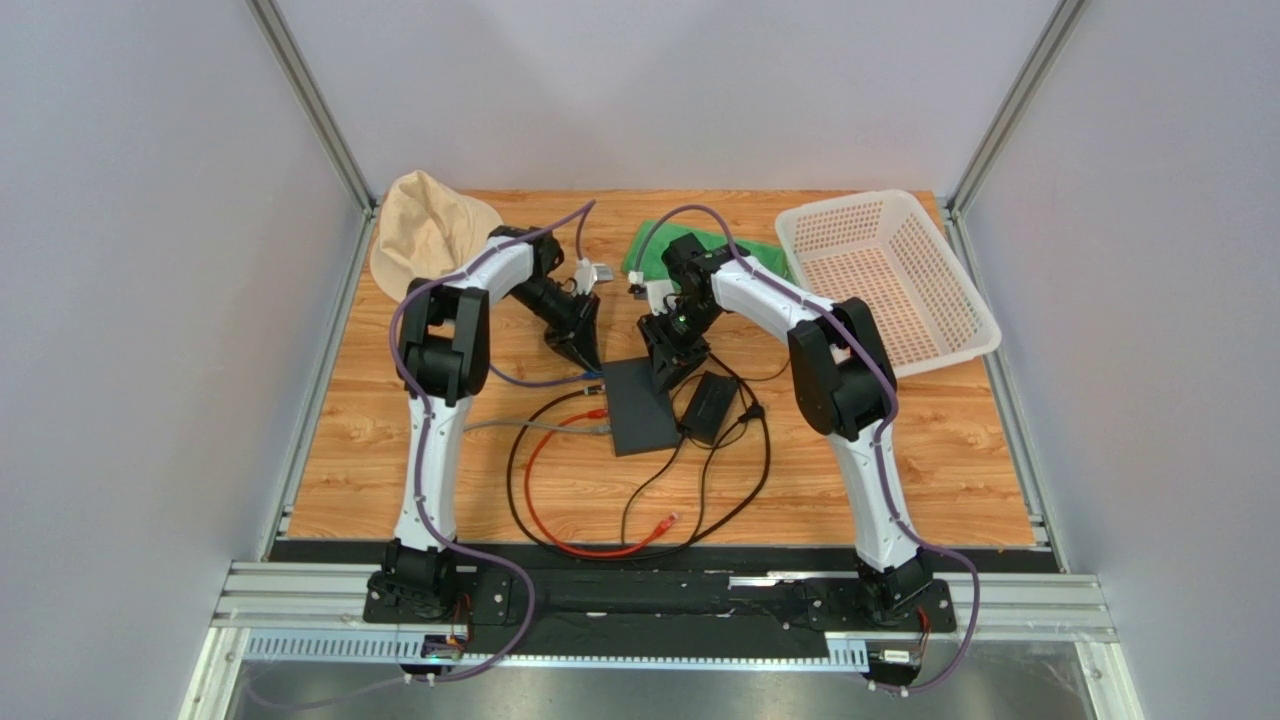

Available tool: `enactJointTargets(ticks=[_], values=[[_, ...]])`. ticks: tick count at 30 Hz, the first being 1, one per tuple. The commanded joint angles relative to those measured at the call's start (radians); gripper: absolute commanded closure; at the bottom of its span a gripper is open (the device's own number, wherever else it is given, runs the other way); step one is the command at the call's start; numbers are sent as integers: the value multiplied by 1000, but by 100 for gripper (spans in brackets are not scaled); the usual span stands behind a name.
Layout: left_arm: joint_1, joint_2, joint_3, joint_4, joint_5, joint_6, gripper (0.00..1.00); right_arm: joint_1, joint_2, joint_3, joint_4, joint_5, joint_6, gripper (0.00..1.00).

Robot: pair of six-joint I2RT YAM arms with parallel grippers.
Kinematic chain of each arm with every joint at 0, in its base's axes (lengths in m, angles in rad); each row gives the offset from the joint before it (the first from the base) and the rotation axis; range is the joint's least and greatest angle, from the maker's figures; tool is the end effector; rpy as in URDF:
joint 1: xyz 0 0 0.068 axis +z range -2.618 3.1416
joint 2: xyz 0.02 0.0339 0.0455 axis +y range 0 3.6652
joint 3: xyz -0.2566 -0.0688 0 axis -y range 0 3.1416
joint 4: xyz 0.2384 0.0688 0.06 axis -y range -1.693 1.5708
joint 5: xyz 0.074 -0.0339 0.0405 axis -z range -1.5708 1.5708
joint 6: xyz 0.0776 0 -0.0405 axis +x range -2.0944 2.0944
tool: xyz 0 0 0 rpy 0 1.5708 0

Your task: Pull the plug from the switch port

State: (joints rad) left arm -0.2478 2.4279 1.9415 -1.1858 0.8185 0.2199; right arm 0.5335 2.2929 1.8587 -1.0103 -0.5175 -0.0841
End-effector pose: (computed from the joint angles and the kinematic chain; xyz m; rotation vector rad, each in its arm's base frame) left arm 0.4126 -0.1628 0.0967 -0.5861 -2.7252 1.2067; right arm 0.3670 0.2614 0.1199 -0.9679 2.8675 0.8234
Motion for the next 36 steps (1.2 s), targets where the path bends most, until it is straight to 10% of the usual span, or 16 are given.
enactJointTargets(ticks=[1, 36], values=[[-67, 48, -39, -32, 137, 12, 100, 36, 77, -49, 138, 169, -78, 64], [-13, -26, -303, 144, 220, -42, 100, 92, 28, -105, 131, 214, -141, 64]])
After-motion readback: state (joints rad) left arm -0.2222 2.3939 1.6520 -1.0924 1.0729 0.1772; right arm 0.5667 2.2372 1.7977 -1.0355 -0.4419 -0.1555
